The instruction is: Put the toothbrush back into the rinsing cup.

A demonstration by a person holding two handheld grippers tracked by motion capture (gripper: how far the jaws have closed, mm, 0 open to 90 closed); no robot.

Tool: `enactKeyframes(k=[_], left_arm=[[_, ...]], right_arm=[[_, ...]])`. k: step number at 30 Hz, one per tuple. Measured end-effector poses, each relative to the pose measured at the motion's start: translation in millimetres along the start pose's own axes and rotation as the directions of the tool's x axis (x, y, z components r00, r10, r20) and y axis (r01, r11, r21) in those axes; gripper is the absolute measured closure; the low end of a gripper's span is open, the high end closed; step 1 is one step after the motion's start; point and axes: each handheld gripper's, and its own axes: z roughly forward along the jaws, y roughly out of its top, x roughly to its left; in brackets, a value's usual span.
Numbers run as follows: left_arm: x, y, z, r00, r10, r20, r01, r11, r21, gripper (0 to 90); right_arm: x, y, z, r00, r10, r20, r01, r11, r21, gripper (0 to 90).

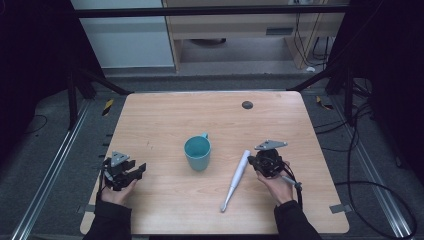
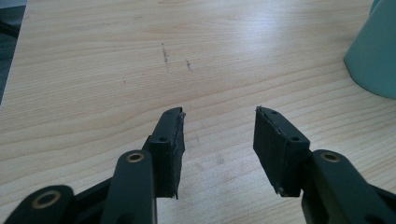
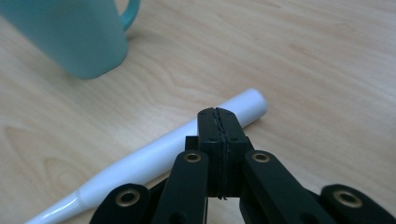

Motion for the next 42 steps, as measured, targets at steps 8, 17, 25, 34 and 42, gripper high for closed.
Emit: enactKeyframes(k=[8,17,25,34,42], left_arm=[[0.6,-0.1,0.0,1.0,-0.001,0.001,0.001,1.0,0.0,52.6],[0.5,-0.3,0.6,1.0,0.005,0.002,-0.005,1.0,0.005,52.6],[0.7,-0.3,0.7,1.0,0.005,0.0,-0.005,1.0,0.004,52.7],[0.7,-0.4,0.7,1.0,0.005,0.002,-0.005,1.0,0.005,52.6],[0.5,-0.2,0.4,1.0,0.006,0.002,-0.006,1.0,0.003,52.7]], right_arm=[[-7.9,14.9,27.9,0.9992,0.018,0.036,-0.018,1.0,0.01,90.0],[-10.9,20.1,49.9,0.999,0.015,0.043,-0.016,1.0,0.005,90.0],[-12.1,18.9,60.5,0.9986,0.007,0.053,-0.009,0.999,0.04,90.0],[-15.8,16.9,58.4,0.9978,0.012,0.065,-0.016,0.998,0.066,90.0],[-18.5,14.8,53.5,0.9965,-0.005,0.084,-0.003,0.996,0.094,90.0]])
